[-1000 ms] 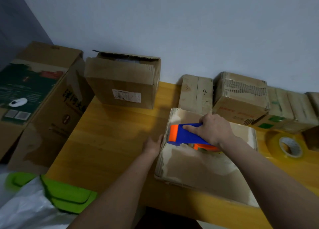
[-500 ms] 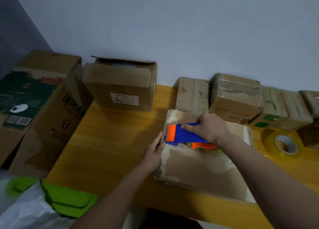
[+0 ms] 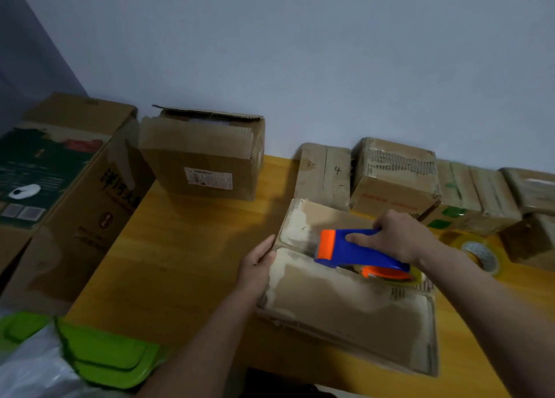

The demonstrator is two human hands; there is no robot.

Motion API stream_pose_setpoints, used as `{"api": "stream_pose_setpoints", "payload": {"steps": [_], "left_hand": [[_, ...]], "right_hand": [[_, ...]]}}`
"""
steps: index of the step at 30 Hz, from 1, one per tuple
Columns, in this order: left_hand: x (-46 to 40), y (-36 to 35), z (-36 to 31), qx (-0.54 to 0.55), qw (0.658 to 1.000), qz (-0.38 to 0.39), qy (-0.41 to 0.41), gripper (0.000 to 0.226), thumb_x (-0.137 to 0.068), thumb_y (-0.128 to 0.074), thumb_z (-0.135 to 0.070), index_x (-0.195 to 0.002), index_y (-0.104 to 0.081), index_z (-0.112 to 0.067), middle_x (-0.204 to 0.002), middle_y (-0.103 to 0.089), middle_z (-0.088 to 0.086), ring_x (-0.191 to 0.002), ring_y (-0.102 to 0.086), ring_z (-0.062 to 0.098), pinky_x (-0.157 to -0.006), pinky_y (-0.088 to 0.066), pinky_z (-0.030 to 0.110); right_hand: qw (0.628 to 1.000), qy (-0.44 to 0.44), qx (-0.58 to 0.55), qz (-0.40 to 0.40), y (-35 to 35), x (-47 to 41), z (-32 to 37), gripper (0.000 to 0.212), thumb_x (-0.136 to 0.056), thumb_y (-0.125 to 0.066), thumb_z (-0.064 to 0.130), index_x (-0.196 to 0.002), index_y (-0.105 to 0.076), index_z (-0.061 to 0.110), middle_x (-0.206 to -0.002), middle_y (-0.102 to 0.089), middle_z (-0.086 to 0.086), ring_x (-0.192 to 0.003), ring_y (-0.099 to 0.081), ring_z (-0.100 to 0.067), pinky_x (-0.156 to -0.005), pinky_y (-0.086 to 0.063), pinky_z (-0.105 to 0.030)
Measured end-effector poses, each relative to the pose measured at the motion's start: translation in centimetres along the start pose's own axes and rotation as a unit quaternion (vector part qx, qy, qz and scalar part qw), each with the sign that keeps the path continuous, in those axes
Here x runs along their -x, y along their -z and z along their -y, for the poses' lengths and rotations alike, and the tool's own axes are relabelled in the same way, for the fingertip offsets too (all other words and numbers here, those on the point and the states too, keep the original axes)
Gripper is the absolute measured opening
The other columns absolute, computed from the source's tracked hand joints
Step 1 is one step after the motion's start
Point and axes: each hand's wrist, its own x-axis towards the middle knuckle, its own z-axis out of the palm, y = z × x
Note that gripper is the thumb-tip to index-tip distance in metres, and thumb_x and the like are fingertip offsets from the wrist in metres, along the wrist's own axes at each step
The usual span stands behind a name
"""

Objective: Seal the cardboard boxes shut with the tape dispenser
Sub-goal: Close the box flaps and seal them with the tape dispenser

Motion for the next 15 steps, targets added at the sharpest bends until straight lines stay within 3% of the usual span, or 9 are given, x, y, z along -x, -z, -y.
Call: {"api": "stream_pose_setpoints", "payload": {"steps": [4, 6, 7, 9, 10, 13, 15], "left_hand": [[0.3, -0.8, -0.3, -0.044, 0.999, -0.003, -0.019, 0.041, -0.100, -0.046, -0.010, -0.138, -0.050, -0.024, -0.141, -0.052, 0.001, -0.126, -0.049, 0.016, -0.106, -0.043, 0.039], [0.2, -1.2, -0.2, -0.127, 0.991, -0.017, -0.037, 0.051, -0.102, -0.042, -0.015, -0.149, -0.029, -0.030, -0.153, -0.034, -0.002, -0.139, -0.034, 0.017, -0.114, -0.032, 0.040], [0.1, -1.3, 0.0, -0.230, 0.970, -0.032, -0.071, 0.059, -0.102, -0.040, -0.018, -0.152, -0.012, -0.032, -0.159, -0.019, -0.003, -0.146, -0.017, 0.016, -0.119, -0.019, 0.037], [-0.2, -1.4, 0.4, -0.445, 0.873, -0.027, -0.197, 0.067, -0.102, -0.032, -0.029, -0.149, 0.015, -0.029, -0.161, 0.013, -0.004, -0.145, 0.017, 0.009, -0.117, 0.012, 0.029], [-0.5, -1.5, 0.5, -0.503, 0.827, 0.005, -0.251, 0.070, -0.101, -0.028, -0.038, -0.147, 0.022, -0.025, -0.158, 0.024, -0.003, -0.141, 0.028, 0.008, -0.112, 0.022, 0.027], [-0.8, -1.9, 0.4, -0.626, 0.729, 0.093, -0.260, 0.085, -0.091, -0.011, -0.068, -0.146, 0.028, -0.016, -0.150, 0.039, 0.003, -0.136, 0.039, 0.014, -0.110, 0.024, 0.030], [-0.9, -2.1, 0.6, -0.672, 0.694, 0.085, -0.245, 0.092, -0.087, -0.006, -0.074, -0.146, 0.027, -0.012, -0.150, 0.039, 0.007, -0.138, 0.036, 0.019, -0.113, 0.020, 0.035]], "right_hand": [[0.999, -0.013, 0.050, 0.010, -1.6, -0.3, 0.3, 0.062, -0.071, -0.053, 0.079, -0.069, -0.061, 0.018, -0.063, -0.061, 0.001, -0.061, -0.059, -0.015, -0.051, -0.041, -0.028], [0.998, -0.018, 0.060, 0.000, -1.6, -0.6, 0.8, 0.061, -0.070, -0.054, 0.080, -0.069, -0.057, 0.019, -0.065, -0.059, 0.002, -0.062, -0.056, -0.014, -0.050, -0.037, -0.027], [0.998, -0.023, 0.057, 0.009, -1.5, -0.8, 0.9, 0.061, -0.069, -0.054, 0.080, -0.071, -0.056, 0.020, -0.067, -0.059, 0.003, -0.064, -0.056, -0.014, -0.052, -0.038, -0.027], [0.998, -0.030, 0.045, 0.025, -1.6, -0.9, 0.5, 0.061, -0.068, -0.054, 0.081, -0.073, -0.055, 0.020, -0.070, -0.059, 0.003, -0.067, -0.057, -0.015, -0.056, -0.042, -0.028], [0.998, -0.030, 0.042, 0.022, -1.7, -0.9, 0.4, 0.062, -0.068, -0.054, 0.082, -0.074, -0.055, 0.020, -0.070, -0.059, 0.003, -0.068, -0.057, -0.015, -0.058, -0.043, -0.028], [0.999, -0.026, 0.038, -0.004, -1.7, -0.8, 0.1, 0.063, -0.068, -0.051, 0.083, -0.071, -0.055, 0.021, -0.067, -0.058, 0.004, -0.064, -0.056, -0.015, -0.054, -0.040, -0.029], [1.000, -0.030, -0.001, -0.001, -1.4, -0.8, -0.1, 0.060, -0.070, -0.053, 0.080, -0.070, -0.059, 0.021, -0.067, -0.060, 0.003, -0.064, -0.057, -0.015, -0.053, -0.041, -0.029]]}}
